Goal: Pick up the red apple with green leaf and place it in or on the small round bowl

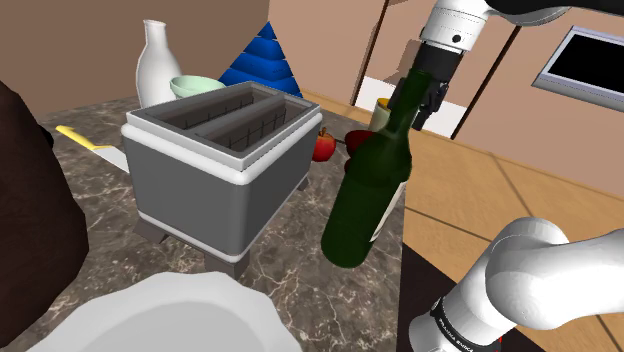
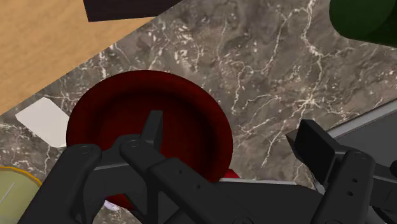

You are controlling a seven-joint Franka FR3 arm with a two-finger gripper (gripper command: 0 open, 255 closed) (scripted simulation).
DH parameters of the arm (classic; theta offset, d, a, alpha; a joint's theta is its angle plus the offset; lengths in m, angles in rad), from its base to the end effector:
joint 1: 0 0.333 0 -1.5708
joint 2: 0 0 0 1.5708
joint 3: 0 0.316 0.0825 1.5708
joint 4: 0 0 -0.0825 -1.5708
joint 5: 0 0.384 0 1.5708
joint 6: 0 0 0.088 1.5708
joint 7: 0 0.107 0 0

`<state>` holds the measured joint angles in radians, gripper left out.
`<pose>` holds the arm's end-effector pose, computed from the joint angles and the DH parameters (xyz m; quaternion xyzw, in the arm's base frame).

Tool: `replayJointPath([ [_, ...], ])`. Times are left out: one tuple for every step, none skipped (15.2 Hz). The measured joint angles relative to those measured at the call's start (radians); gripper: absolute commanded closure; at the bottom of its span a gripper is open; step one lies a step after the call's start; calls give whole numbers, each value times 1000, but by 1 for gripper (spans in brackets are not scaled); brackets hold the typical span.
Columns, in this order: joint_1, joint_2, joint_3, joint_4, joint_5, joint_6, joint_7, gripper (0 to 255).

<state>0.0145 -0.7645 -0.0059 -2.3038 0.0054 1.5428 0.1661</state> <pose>0.3104 0.0027 0.6060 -0.9970 0.0778 -0.0013 0.0049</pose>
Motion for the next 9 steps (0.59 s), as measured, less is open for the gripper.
replayJointPath([
  [0,0,0,0,0,0,0,0],
  [0,16,2,5,-2,13,1,0],
  [1,40,7,7,-4,36,3,0],
  [1,71,10,21,-9,57,3,0],
  [1,98,16,33,-12,74,8,0],
  [1,129,21,45,-17,97,10,0],
  [4,165,34,55,-18,125,22,0],
  [3,201,36,72,-25,148,22,0],
  [4,236,46,86,-29,172,31,0],
])
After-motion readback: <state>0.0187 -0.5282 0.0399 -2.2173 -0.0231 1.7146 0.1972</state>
